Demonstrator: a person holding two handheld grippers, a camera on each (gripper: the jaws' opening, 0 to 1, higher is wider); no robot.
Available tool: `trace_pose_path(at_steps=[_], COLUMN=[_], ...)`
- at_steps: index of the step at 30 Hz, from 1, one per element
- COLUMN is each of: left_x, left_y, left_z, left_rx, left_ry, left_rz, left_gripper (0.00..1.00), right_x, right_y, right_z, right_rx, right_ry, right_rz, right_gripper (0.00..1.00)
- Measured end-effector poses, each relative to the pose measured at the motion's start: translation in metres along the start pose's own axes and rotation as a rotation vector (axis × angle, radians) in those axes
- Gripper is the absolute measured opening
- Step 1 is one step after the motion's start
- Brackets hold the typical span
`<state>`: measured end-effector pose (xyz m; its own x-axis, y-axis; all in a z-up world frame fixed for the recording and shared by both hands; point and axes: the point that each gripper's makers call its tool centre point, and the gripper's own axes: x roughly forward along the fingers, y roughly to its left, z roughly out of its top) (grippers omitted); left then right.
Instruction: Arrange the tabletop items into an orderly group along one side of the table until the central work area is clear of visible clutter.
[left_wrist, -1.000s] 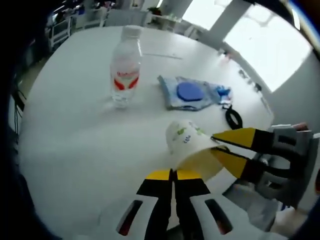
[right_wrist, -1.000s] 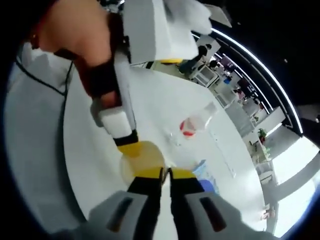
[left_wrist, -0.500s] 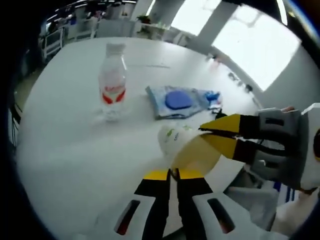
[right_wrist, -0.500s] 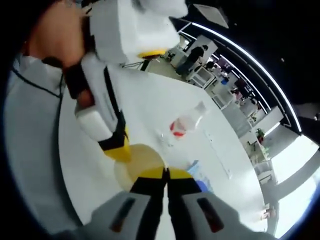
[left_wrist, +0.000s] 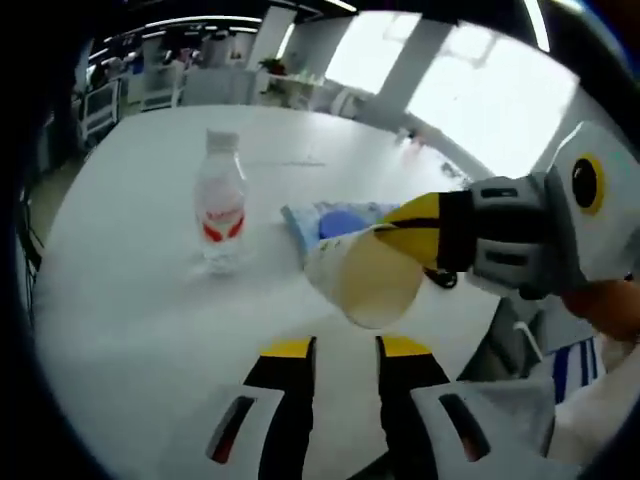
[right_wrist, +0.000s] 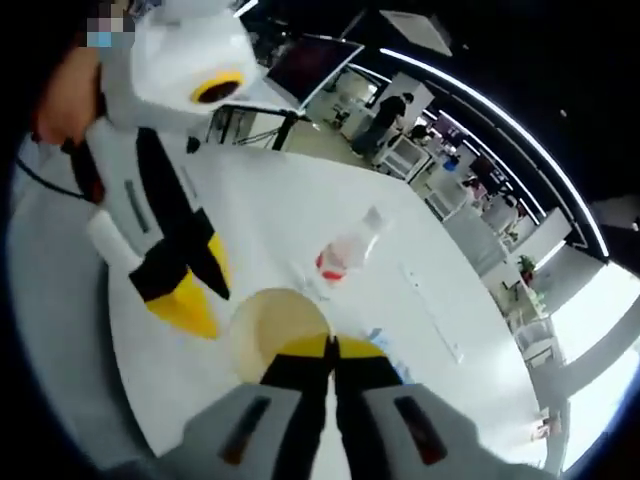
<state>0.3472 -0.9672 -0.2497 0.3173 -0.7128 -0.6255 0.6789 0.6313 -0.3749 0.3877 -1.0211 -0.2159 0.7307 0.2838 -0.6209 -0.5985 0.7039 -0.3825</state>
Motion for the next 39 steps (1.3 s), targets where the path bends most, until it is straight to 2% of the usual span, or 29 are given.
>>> trace_pose_path(at_steps=[2,3,4,5,7,9,11,12,13,15,18,22,24,30,34,39], left_x=[-0.001,-0.004,-0.005,-0.006,-0.012,-0.016,-0.022,-0.027,-0.029,-0.034,-0.042,-0.046,-0.048,-0.050,-0.050,-0.048], left_y=[-0.002,-0.001,0.000,0.001,-0.001,-0.002,-0.012,-0.015,-0.014,-0.014,-0.013,-0.008,-0.005,0.005,0.008,0.011], left_z=[0.012,0.006,0.005,0.014,0.012,0.017,0.021,0.023,0.021,0.016,0.019,0.016,0.015,0.012,0.010,0.001], left_rx=[0.056,0.044,0.059,0.108,0.119,0.145,0.138,0.162,0.203,0.206,0.203,0.187,0.181,0.173,0.166,0.140], left_ry=[-0.086,-0.061,-0.060,-0.120,-0.129,-0.186,-0.236,-0.271,-0.280,-0.280,-0.332,-0.335,-0.334,-0.336,-0.334,-0.310], left_rz=[-0.025,-0.022,-0.028,-0.037,-0.058,-0.078,-0.139,-0.158,-0.151,-0.155,-0.170,-0.167,-0.160,-0.131,-0.123,-0.124], left_gripper=[0.39,0.45,0.52,0.56,0.63,0.72,0.86,0.91,0.94,0.95,0.96,0.96,0.95,0.94,0.92,0.90], right_x=[0.003,0.004,0.006,0.007,0.008,0.011,0.016,0.019,0.021,0.027,0.037,0.051,0.057,0.081,0.096,0.108], right_y=[-0.010,-0.015,-0.020,-0.024,-0.038,-0.051,-0.060,-0.066,-0.071,-0.075,-0.083,-0.089,-0.085,-0.087,-0.087,-0.084], right_z=[0.001,0.002,0.003,0.005,0.006,0.007,0.006,0.007,0.008,0.004,0.003,0.001,-0.001,-0.009,-0.017,-0.019], right_rx=[0.090,0.118,0.197,0.245,0.287,0.290,0.332,0.358,0.388,0.421,0.445,0.514,0.543,0.564,0.542,0.548], right_ry=[-0.012,-0.019,-0.029,-0.043,-0.043,-0.043,-0.029,-0.028,-0.029,0.006,0.030,0.061,0.091,0.137,0.179,0.186], right_rz=[0.033,0.043,0.074,0.091,0.096,0.107,0.128,0.138,0.143,0.178,0.202,0.236,0.267,0.290,0.305,0.337], right_gripper=[0.00,0.00,0.00,0.00,0.00,0.00,0.00,0.00,0.00,0.00,0.00,0.00,0.00,0.00,0.00,0.00])
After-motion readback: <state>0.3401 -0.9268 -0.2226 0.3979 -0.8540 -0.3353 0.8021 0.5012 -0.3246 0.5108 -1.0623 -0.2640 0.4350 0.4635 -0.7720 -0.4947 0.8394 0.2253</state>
